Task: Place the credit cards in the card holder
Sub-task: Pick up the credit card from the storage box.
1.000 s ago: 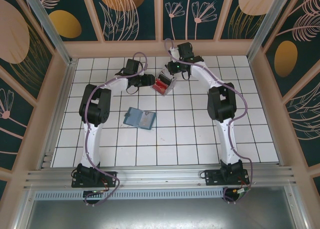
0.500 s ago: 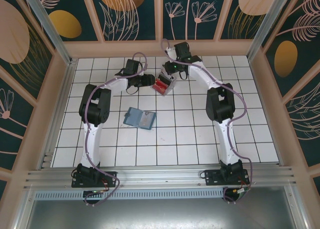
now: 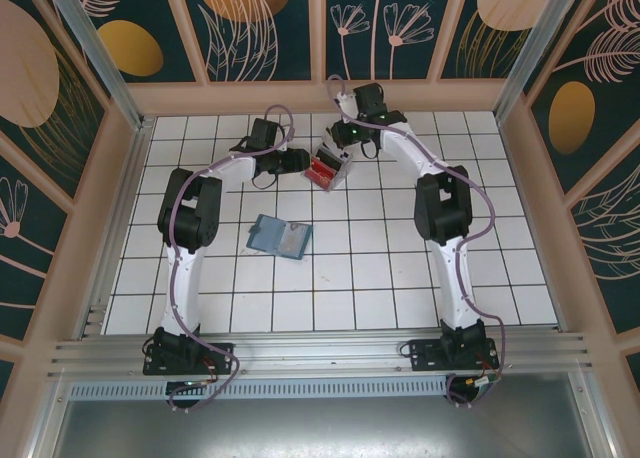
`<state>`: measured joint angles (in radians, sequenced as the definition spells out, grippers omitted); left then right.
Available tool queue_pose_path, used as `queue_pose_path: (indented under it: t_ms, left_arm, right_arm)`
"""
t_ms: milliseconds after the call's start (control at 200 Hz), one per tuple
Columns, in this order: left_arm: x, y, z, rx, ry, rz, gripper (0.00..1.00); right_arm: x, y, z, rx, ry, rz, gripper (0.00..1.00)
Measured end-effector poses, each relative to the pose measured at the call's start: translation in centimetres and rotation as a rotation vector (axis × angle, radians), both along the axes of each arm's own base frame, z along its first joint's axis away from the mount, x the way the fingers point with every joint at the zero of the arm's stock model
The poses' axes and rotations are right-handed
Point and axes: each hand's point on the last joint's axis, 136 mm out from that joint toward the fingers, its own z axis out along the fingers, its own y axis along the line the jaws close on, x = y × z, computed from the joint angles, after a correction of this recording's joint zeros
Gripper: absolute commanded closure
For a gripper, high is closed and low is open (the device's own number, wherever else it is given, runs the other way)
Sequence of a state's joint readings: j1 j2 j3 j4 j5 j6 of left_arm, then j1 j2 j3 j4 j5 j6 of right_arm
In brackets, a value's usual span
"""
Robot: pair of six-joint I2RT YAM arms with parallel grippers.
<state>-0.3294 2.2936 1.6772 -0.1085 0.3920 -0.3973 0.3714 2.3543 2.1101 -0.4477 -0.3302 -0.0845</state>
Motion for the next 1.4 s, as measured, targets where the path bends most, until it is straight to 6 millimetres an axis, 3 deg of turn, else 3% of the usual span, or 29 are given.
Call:
queue_pose_path:
  t_ms: [440, 741, 1101, 1401]
  left_arm:
    - [0.0, 0.0, 0.0, -0.003, 0.001, -0.002, 0.45]
    - [-0.9, -0.1, 0.6, -0.022, 0.028, -0.002, 0.44]
    - [-1.3, -0.9, 5.6, -0.148, 0.003, -0.014, 0.44]
    - [-0.9, -0.8, 6.3, -0.194, 0.008, -0.005, 0.44]
  right_arm:
    - [0.6, -3.9, 0.7, 0.239, 0.123, -0.035, 0.94]
    - [0.1, -3.0, 0.2, 0.238, 0.127, -0.020, 0.94]
    - [-0.2, -2.3, 0.2, 0.242, 0.125, -0.002, 0.95]
    - [-1.1, -1.6, 0.0, 0.272, 0.153, 0.040, 0.95]
